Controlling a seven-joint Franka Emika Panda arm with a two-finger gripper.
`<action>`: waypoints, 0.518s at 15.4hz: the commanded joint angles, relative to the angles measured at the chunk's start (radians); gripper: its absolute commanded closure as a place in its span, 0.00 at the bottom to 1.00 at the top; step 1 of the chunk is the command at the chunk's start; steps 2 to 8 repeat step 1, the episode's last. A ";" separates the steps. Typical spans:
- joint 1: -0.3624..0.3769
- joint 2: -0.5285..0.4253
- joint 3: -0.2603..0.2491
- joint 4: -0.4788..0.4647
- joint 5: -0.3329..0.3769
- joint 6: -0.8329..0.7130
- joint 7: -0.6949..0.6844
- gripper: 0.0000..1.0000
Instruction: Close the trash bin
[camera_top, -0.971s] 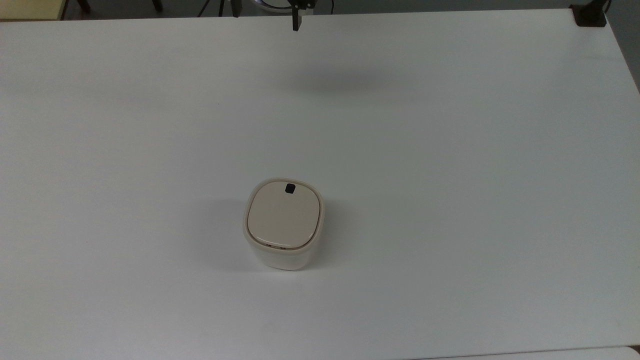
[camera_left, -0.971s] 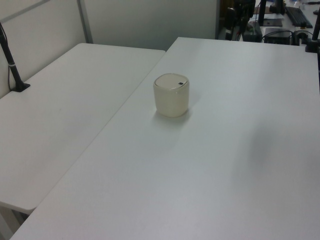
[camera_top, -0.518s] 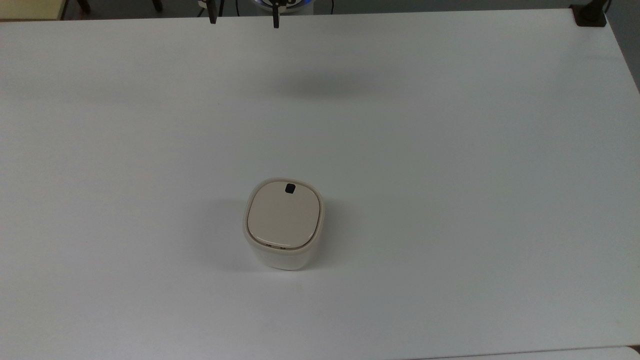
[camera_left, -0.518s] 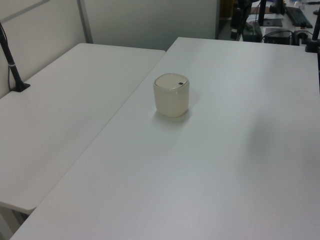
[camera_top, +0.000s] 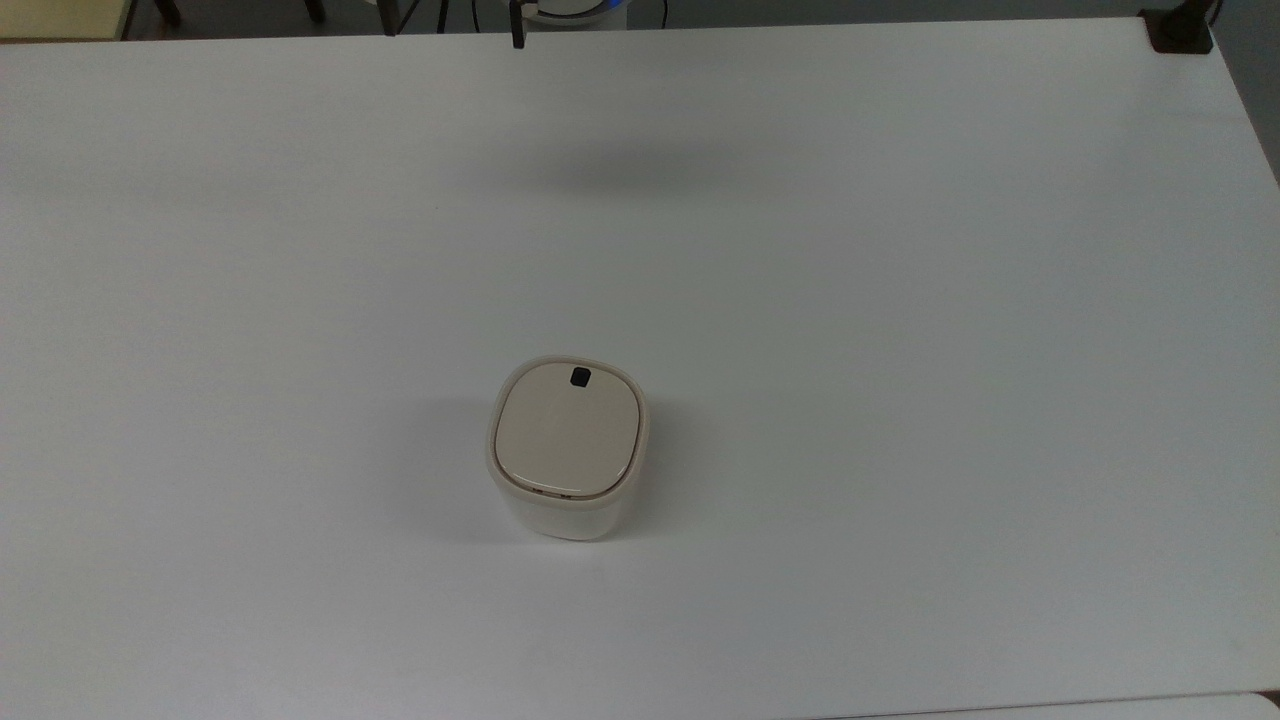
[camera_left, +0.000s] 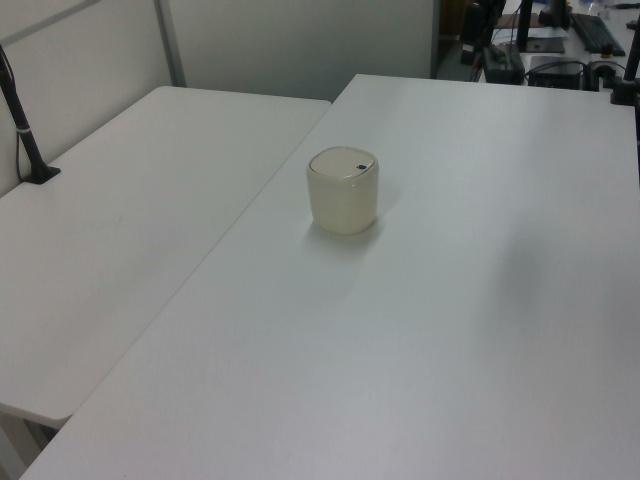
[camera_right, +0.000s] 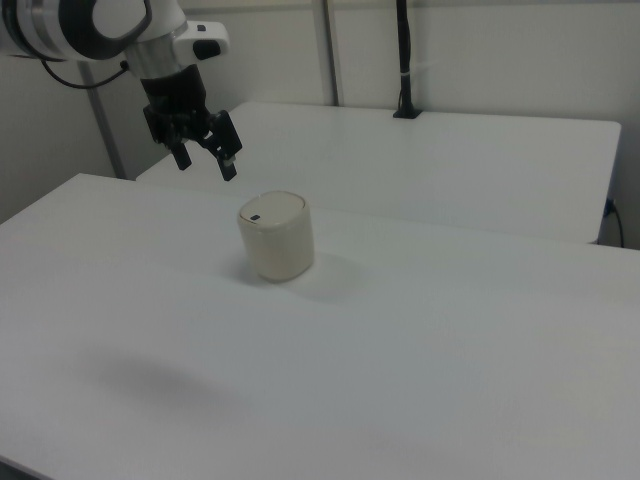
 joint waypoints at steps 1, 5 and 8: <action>0.004 0.006 -0.007 0.022 0.007 -0.035 -0.019 0.00; 0.004 0.006 -0.007 0.022 0.007 -0.035 -0.019 0.00; 0.004 0.006 -0.007 0.022 0.007 -0.035 -0.019 0.00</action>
